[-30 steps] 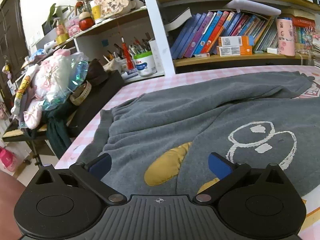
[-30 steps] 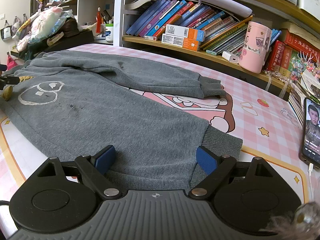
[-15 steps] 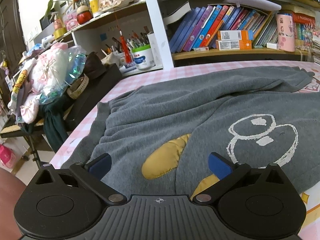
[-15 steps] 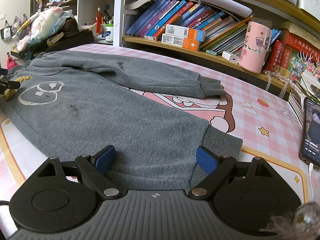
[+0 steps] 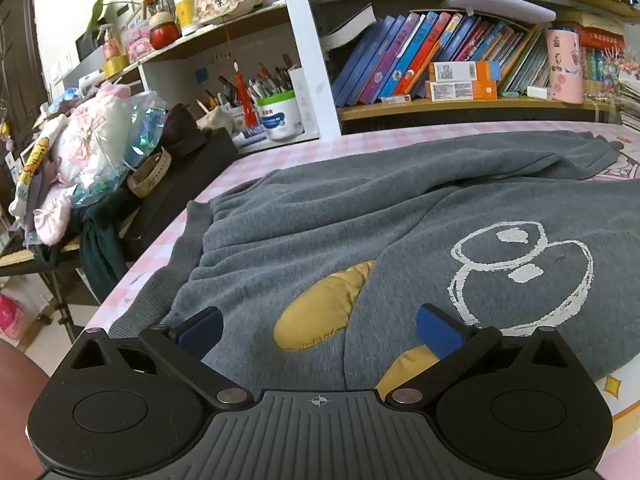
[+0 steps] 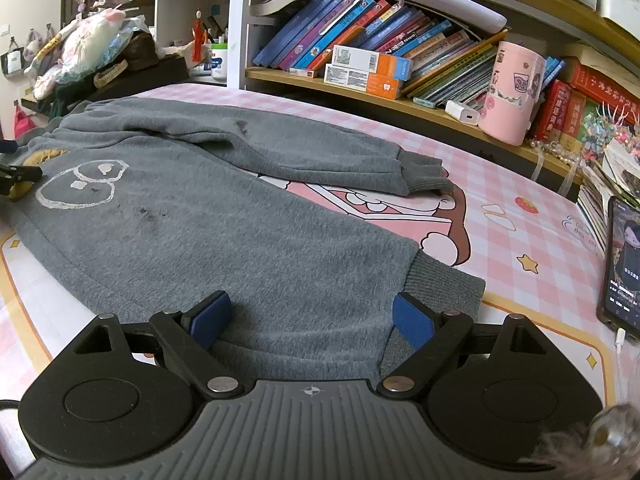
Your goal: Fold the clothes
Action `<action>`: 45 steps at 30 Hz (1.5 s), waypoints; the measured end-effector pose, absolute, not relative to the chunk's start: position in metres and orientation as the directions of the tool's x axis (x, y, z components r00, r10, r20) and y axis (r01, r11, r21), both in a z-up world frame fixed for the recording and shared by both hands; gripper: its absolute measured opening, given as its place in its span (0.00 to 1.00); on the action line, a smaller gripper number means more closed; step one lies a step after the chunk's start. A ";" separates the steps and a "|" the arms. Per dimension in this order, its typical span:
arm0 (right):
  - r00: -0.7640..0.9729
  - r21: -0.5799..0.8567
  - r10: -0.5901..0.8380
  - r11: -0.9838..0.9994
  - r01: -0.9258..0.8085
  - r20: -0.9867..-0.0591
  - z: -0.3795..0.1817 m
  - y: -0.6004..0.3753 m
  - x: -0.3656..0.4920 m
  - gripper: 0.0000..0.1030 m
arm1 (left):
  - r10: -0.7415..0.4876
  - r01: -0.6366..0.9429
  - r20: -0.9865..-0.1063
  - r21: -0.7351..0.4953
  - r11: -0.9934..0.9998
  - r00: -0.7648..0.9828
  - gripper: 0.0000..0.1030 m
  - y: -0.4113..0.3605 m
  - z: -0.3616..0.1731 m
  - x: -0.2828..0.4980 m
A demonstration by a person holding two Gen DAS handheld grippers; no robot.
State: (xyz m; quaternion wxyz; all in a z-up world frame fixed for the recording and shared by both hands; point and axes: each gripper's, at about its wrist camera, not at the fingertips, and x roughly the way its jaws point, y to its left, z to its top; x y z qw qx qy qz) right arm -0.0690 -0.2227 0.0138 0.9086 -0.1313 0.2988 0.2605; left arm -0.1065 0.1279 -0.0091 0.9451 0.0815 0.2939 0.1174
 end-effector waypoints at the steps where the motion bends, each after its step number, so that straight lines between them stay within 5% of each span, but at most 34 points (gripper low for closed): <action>1: 0.683 -0.086 0.396 0.827 -0.556 -0.614 0.015 -0.222 -0.068 0.85 | 0.264 -0.167 -0.539 0.222 0.961 0.800 1.00 0.129 -0.008 -0.106; 13: 0.594 -0.076 0.540 0.698 -0.712 -0.596 0.054 -0.202 -0.035 0.86 | 0.132 -0.042 -0.461 0.200 0.979 0.877 1.00 0.137 0.031 -0.087; 45: 0.535 -0.027 0.423 0.766 -0.642 -0.731 0.040 -0.183 0.223 0.82 | 0.093 0.023 -0.587 0.187 0.982 0.804 1.00 0.244 0.035 0.088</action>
